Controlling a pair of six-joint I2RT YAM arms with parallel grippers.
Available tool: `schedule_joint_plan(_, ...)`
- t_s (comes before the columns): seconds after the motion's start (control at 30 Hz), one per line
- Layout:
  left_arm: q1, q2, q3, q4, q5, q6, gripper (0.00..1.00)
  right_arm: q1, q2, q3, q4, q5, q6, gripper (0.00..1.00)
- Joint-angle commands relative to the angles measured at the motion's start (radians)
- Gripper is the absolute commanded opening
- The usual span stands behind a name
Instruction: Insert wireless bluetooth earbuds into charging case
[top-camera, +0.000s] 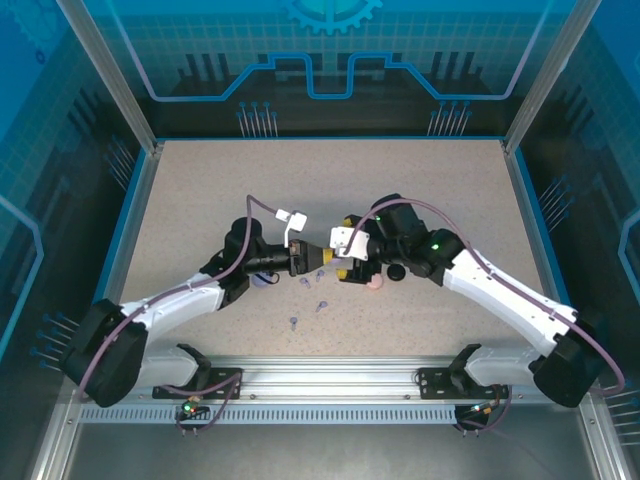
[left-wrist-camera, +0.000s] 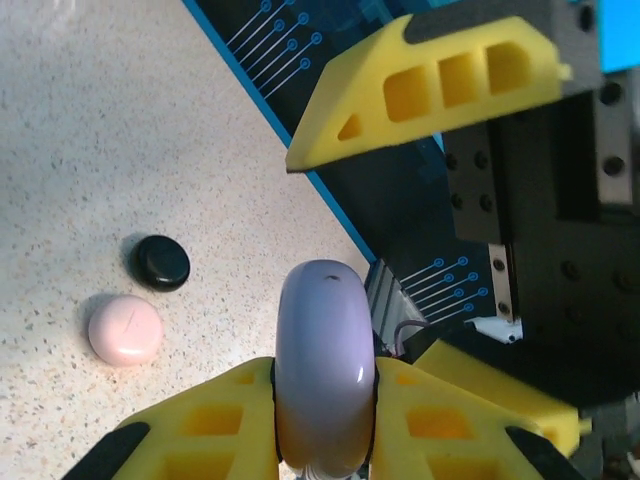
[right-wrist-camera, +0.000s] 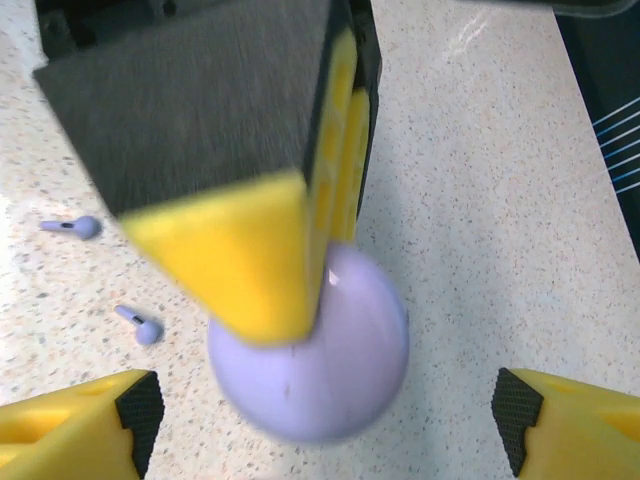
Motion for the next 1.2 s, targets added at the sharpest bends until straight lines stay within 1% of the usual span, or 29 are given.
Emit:
schedule_joint_plan(0.0, -0.007, -0.077, 0.03, -0.065, -0.018, 0.233, 0.14, -0.05, -0.067, 0.027, -0.108, -0.183, 0.027, 0.89)
schedule_joint_plan(0.13, -0.032, -0.156, 0.017, -0.116, -0.052, 0.461, 0.1, -0.086, -0.099, 0.053, -0.187, -0.302, 0.027, 0.88)
schedule_joint_plan(0.23, -0.06, -0.203, 0.0, -0.128, -0.07, 0.607, 0.08, -0.092, -0.103, 0.077, -0.22, -0.361, 0.03, 0.87)
schedule_joint_plan(0.4, -0.089, -0.25, -0.015, -0.132, -0.076, 0.745, 0.06, -0.092, -0.07, 0.135, -0.274, -0.398, 0.03, 0.84)
schedule_joint_plan(0.47, -0.099, -0.26, -0.019, -0.132, -0.08, 0.776, 0.06, -0.089, -0.047, 0.159, -0.295, -0.407, 0.031, 0.77)
schedule_joint_plan(0.53, -0.107, -0.262, -0.018, -0.135, -0.083, 0.797, 0.06, -0.082, -0.027, 0.175, -0.301, -0.419, 0.036, 0.73)
schedule_joint_plan(0.63, -0.115, -0.259, -0.013, -0.14, -0.088, 0.813, 0.05, -0.068, -0.004, 0.19, -0.299, -0.432, 0.04, 0.66)
schedule_joint_plan(0.77, -0.122, -0.257, -0.008, -0.143, -0.102, 0.823, 0.04, -0.061, 0.015, 0.198, -0.299, -0.433, 0.039, 0.55)
schedule_joint_plan(1.07, -0.132, -0.246, -0.005, -0.135, -0.119, 0.823, 0.03, -0.057, 0.025, 0.174, -0.252, -0.45, 0.064, 0.46)
schedule_joint_plan(1.17, -0.134, -0.241, -0.003, -0.134, -0.119, 0.821, 0.03, -0.055, 0.036, 0.175, -0.241, -0.45, 0.073, 0.44)
